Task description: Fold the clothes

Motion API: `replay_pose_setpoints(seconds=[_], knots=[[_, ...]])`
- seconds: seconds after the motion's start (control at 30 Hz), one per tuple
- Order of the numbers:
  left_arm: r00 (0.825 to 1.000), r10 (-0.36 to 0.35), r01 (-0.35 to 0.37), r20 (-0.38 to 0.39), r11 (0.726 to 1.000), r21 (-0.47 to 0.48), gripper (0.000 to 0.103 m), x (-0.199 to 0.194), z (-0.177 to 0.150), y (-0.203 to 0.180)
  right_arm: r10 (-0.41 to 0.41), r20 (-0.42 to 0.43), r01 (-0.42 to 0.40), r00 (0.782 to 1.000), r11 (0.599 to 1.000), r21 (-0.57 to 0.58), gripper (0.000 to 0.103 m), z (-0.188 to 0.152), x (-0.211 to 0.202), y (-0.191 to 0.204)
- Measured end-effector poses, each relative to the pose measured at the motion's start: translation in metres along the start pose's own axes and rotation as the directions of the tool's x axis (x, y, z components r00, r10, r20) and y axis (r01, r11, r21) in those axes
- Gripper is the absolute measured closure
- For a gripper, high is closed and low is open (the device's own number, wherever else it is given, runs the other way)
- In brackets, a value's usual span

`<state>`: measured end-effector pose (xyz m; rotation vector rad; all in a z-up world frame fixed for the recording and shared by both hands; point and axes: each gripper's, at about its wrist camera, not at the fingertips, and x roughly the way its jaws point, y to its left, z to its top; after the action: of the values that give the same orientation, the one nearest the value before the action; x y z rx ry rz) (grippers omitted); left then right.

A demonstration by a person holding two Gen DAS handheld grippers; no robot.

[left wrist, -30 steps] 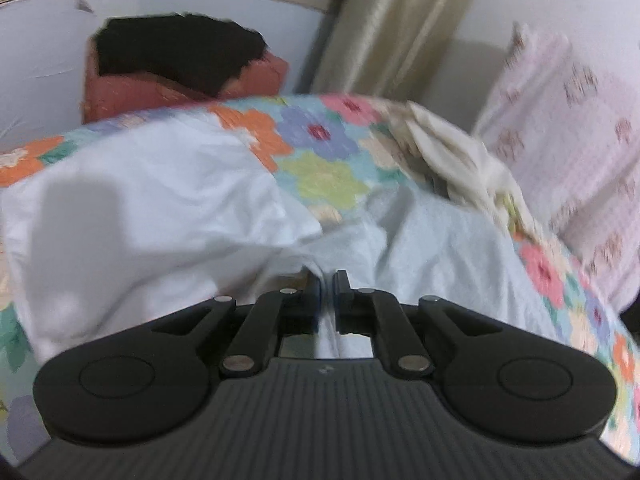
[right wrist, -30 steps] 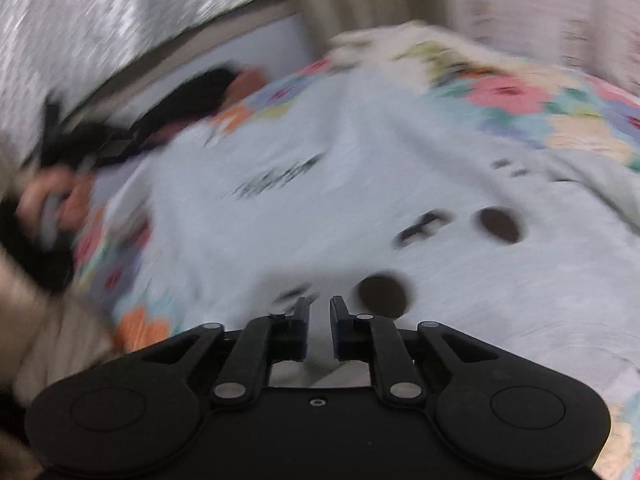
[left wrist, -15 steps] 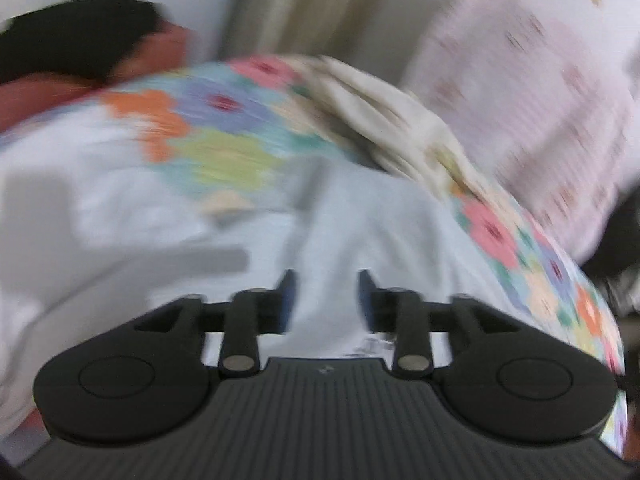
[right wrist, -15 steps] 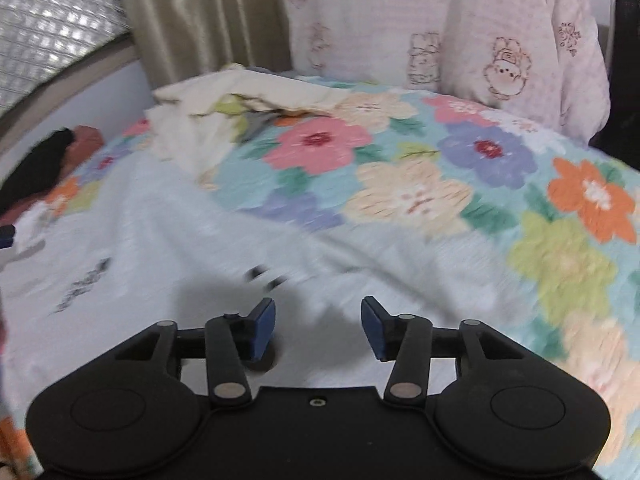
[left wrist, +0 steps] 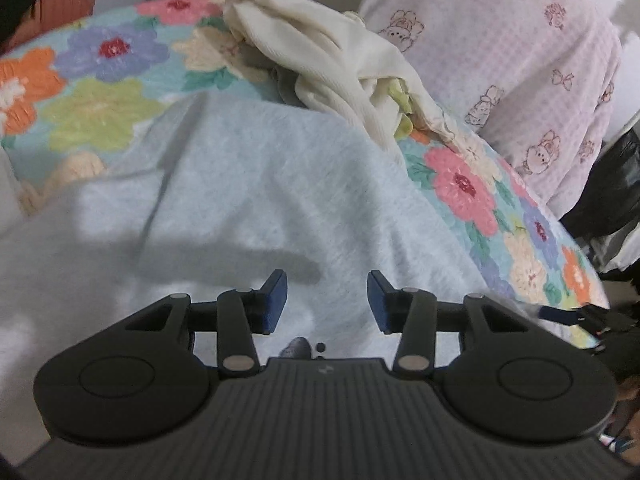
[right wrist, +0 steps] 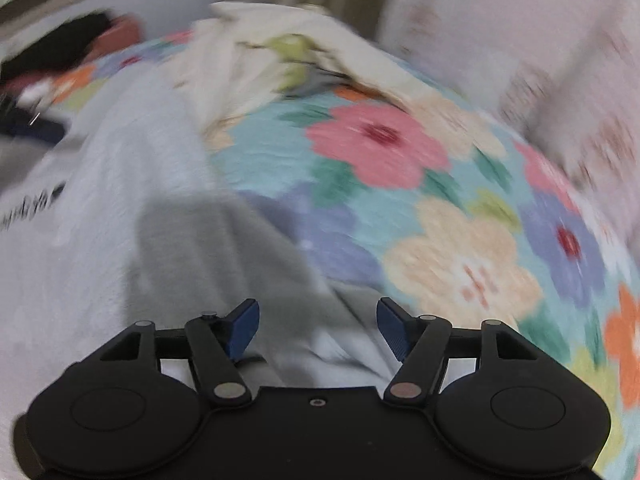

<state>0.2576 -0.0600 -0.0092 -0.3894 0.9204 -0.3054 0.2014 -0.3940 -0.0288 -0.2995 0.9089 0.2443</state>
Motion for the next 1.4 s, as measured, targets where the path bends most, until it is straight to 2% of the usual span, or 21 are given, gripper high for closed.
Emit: replay_pose_setpoints(seconds=[0.1, 0.17, 0.2, 0.23, 0.4, 0.43, 0.53, 0.63, 0.77, 0.83, 0.9, 1.0, 1.07, 1.1, 1.13, 1.17, 1.2, 1.23, 1.27, 1.37, 1.4], knots=[[1.0, -0.002, 0.002, -0.001, 0.999, 0.045, 0.06, 0.001, -0.009, 0.001, -0.006, -0.037, 0.005, 0.999, 1.0, -0.03, 0.033, 0.011, 0.024, 0.012], [1.0, 0.004, -0.003, -0.014, 0.998, 0.07, 0.06, 0.001, -0.017, 0.007, 0.019, -0.05, -0.019, 0.999, 1.0, -0.001, 0.056, 0.018, 0.032, 0.015], [1.0, 0.007, -0.006, -0.02, 0.997, 0.072, 0.06, -0.001, -0.02, 0.012, 0.047, -0.043, -0.046, 0.998, 0.999, 0.028, 0.082, 0.02, 0.03, 0.015], [1.0, 0.009, -0.007, -0.023, 0.997, 0.074, 0.06, -0.005, -0.023, 0.017, 0.052, -0.003, -0.052, 0.999, 0.998, 0.047, 0.091, 0.017, 0.017, 0.02], [0.999, 0.009, -0.012, 0.04, 0.997, 0.07, 0.06, -0.039, -0.022, 0.036, 0.044, 0.225, -0.076, 0.973, 0.988, 0.135, 0.092, -0.001, -0.059, 0.049], [0.998, 0.003, -0.007, 0.067, 0.998, 0.058, 0.06, -0.047, -0.019, 0.039, 0.095, 0.246, -0.13, 0.965, 0.983, 0.131, 0.092, -0.01, -0.071, 0.061], [0.989, -0.041, 0.039, 0.141, 0.999, 0.022, 0.06, -0.064, -0.012, 0.041, 0.264, 0.213, -0.286, 0.941, 0.955, 0.082, 0.092, -0.037, -0.082, 0.101], [0.98, -0.086, 0.078, 0.177, 0.996, 0.049, 0.06, -0.07, -0.012, 0.031, 0.376, 0.124, -0.382, 0.918, 0.924, 0.029, 0.093, -0.061, -0.077, 0.139], [0.979, -0.125, 0.109, 0.162, 0.988, 0.108, 0.059, -0.064, -0.018, 0.013, 0.431, 0.074, -0.434, 0.899, 0.901, 0.022, 0.092, -0.069, -0.074, 0.158], [0.982, -0.125, 0.108, 0.143, 0.987, 0.123, 0.052, -0.055, -0.023, 0.007, 0.46, 0.067, -0.462, 0.885, 0.887, 0.013, 0.093, -0.069, -0.076, 0.16], [0.991, -0.053, 0.036, 0.123, 0.99, 0.139, 0.042, -0.044, -0.027, 0.004, 0.479, 0.034, -0.479, 0.877, 0.878, -0.009, 0.097, -0.066, -0.077, 0.161], [0.99, 0.11, -0.125, 0.089, 0.976, 0.179, 0.039, -0.021, -0.032, 0.005, 0.431, 0.034, -0.429, 0.902, 0.902, -0.042, 0.097, -0.059, -0.087, 0.158], [0.974, 0.228, -0.228, 0.018, 0.961, 0.158, 0.043, -0.004, -0.033, 0.017, 0.386, 0.074, -0.385, 0.92, 0.923, -0.03, 0.094, -0.054, -0.098, 0.148], [0.967, 0.253, -0.25, -0.013, 0.961, 0.116, 0.053, -0.001, -0.035, 0.027, 0.362, 0.094, -0.362, 0.927, 0.932, -0.023, 0.09, -0.052, -0.103, 0.143], [0.968, 0.247, -0.245, -0.03, 0.967, 0.064, 0.07, -0.002, -0.035, 0.038, 0.339, 0.114, -0.339, 0.934, 0.941, -0.015, 0.081, -0.05, -0.109, 0.138], [0.973, 0.227, -0.227, -0.038, 0.974, 0.024, 0.077, -0.007, -0.034, 0.046, 0.301, 0.132, -0.305, 0.944, 0.952, 0.006, 0.074, -0.048, -0.114, 0.129], [0.973, 0.226, -0.226, -0.033, 0.974, 0.014, 0.082, -0.015, -0.033, 0.048, 0.261, 0.148, -0.268, 0.954, 0.963, 0.03, 0.058, -0.045, -0.118, 0.12], [0.971, 0.236, -0.236, -0.022, 0.972, 0.015, 0.083, -0.024, -0.033, 0.049, 0.225, 0.152, -0.237, 0.962, 0.97, 0.063, 0.05, -0.046, -0.12, 0.11], [0.969, 0.246, -0.246, -0.012, 0.969, 0.016, 0.083, -0.033, -0.033, 0.05, 0.19, 0.153, -0.206, 0.97, 0.974, 0.098, 0.049, -0.047, -0.121, 0.1], [0.932, 0.361, -0.362, 0.023, 0.929, 0.083, 0.083, -0.038, -0.037, 0.046, 0.115, 0.149, -0.147, 0.982, 0.963, 0.226, 0.048, -0.054, -0.118, 0.07], [0.928, 0.372, -0.372, 0.017, 0.924, 0.092, 0.083, -0.036, -0.036, 0.048, 0.085, 0.162, -0.13, 0.983, 0.949, 0.287, 0.047, -0.059, -0.116, 0.059]])
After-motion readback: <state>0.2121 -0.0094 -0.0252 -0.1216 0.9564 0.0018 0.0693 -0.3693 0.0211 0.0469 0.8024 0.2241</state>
